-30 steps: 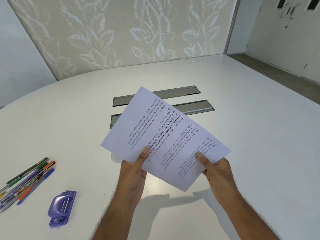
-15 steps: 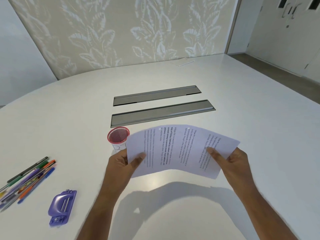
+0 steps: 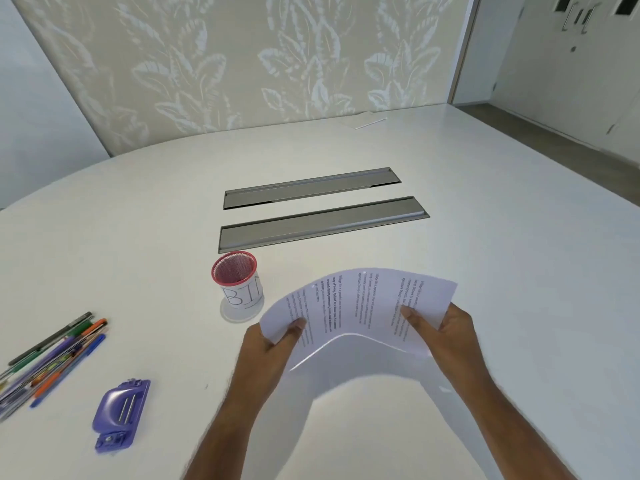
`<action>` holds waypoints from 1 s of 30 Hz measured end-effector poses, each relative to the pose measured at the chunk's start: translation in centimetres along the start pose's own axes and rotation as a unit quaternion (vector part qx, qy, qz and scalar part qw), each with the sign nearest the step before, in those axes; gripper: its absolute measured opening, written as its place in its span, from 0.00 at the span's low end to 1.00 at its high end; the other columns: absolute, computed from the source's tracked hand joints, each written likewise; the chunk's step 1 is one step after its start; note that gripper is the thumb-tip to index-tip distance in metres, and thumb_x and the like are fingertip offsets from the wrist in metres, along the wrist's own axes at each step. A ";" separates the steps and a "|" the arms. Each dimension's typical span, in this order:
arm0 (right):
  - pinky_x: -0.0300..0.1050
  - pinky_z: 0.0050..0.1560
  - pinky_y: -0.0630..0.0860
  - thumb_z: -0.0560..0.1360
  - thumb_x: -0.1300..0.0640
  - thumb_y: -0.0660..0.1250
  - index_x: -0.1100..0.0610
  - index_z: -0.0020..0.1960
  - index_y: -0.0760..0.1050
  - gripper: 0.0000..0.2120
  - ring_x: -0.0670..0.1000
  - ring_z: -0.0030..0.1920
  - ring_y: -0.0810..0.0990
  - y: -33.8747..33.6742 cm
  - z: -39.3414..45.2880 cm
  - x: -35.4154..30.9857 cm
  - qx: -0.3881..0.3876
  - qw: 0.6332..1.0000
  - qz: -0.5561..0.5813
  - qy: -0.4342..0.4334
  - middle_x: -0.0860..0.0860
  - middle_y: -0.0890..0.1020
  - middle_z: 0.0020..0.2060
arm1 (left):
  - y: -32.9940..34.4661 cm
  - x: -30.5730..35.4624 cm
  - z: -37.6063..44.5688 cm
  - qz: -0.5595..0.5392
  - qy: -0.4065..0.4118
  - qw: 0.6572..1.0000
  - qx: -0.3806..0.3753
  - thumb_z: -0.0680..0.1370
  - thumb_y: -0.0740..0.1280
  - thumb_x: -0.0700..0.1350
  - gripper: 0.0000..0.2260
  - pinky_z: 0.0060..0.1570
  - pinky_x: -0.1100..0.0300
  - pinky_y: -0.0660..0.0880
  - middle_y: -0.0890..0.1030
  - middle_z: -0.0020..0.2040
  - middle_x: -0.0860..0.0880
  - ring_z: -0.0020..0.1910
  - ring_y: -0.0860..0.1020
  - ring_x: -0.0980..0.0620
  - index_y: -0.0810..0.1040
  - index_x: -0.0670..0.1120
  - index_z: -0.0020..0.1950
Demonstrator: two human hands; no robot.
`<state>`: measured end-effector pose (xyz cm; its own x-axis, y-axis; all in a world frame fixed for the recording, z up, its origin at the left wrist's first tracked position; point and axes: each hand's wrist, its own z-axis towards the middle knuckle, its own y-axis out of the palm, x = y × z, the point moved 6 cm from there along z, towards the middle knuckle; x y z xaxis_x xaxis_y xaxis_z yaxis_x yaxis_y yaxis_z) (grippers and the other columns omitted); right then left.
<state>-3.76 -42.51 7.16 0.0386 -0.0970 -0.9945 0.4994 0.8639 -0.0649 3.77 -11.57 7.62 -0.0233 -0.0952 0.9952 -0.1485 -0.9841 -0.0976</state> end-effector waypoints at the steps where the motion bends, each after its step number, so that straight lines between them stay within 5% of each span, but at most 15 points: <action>1: 0.33 0.38 0.82 0.73 0.52 0.78 0.50 0.50 0.85 0.07 0.42 0.42 0.90 -0.1 0.1 -0.1 0.001 1.000 0.003 -0.001 0.39 0.91 0.44 | -0.1 0.2 0.0 -0.002 0.004 1.000 0.003 0.74 0.73 0.59 0.15 0.51 0.57 0.85 0.89 0.55 0.58 0.54 0.88 0.55 0.85 0.61 0.61; 9: 0.32 0.40 0.82 0.76 0.59 0.78 0.50 0.50 0.85 0.05 0.44 0.45 0.90 0.0 -0.2 2.7 -0.008 1.000 -0.015 0.017 0.38 0.90 0.43 | 0.8 -0.4 -0.9 0.019 -0.007 1.000 -0.011 0.81 0.73 0.51 0.08 0.45 0.65 0.84 0.89 0.53 0.60 0.53 0.87 0.56 0.86 0.65 0.55; 14: 0.34 0.42 0.84 0.76 0.56 0.79 0.50 0.54 0.84 0.09 0.41 0.46 0.90 -0.4 -0.1 2.7 0.013 1.000 -0.014 0.003 0.38 0.90 0.48 | 0.6 -0.3 -0.9 0.008 0.005 1.000 -0.005 0.77 0.73 0.56 0.14 0.48 0.64 0.84 0.88 0.54 0.59 0.55 0.86 0.55 0.84 0.56 0.61; 24: 0.29 0.43 0.80 0.77 0.57 0.78 0.45 0.52 0.83 0.09 0.38 0.47 0.88 -0.6 0.0 2.6 -0.012 1.000 -0.017 -0.002 0.35 0.89 0.48 | -0.2 -0.3 -0.6 -0.005 -0.036 0.999 0.013 0.74 0.72 0.58 0.10 0.37 0.64 0.83 0.89 0.49 0.60 0.47 0.87 0.56 0.84 0.62 0.55; 27: 0.37 0.42 0.84 0.75 0.52 0.80 0.46 0.53 0.85 0.08 0.47 0.48 0.90 -0.9 0.3 2.3 -0.014 1.000 0.020 0.002 0.44 0.91 0.49 | -0.6 0.2 -0.7 -0.033 -0.032 0.999 0.024 0.75 0.73 0.58 0.13 0.42 0.58 0.84 0.90 0.51 0.56 0.48 0.88 0.53 0.85 0.58 0.57; 30: 0.53 0.48 0.88 0.67 0.43 0.85 0.51 0.52 0.85 0.20 0.57 0.48 0.91 -1.0 0.7 2.4 -0.003 0.995 0.090 0.030 0.53 0.91 0.50 | -0.9 0.8 -0.8 -0.059 -0.023 0.998 0.028 0.74 0.73 0.57 0.12 0.44 0.58 0.84 0.90 0.53 0.53 0.49 0.88 0.52 0.85 0.61 0.58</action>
<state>-3.57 -43.97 4.90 0.0757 0.0893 -0.9931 0.4846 0.8672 0.1149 3.15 -10.60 8.52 0.0359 0.0166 0.9992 -0.0918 -0.9956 0.0199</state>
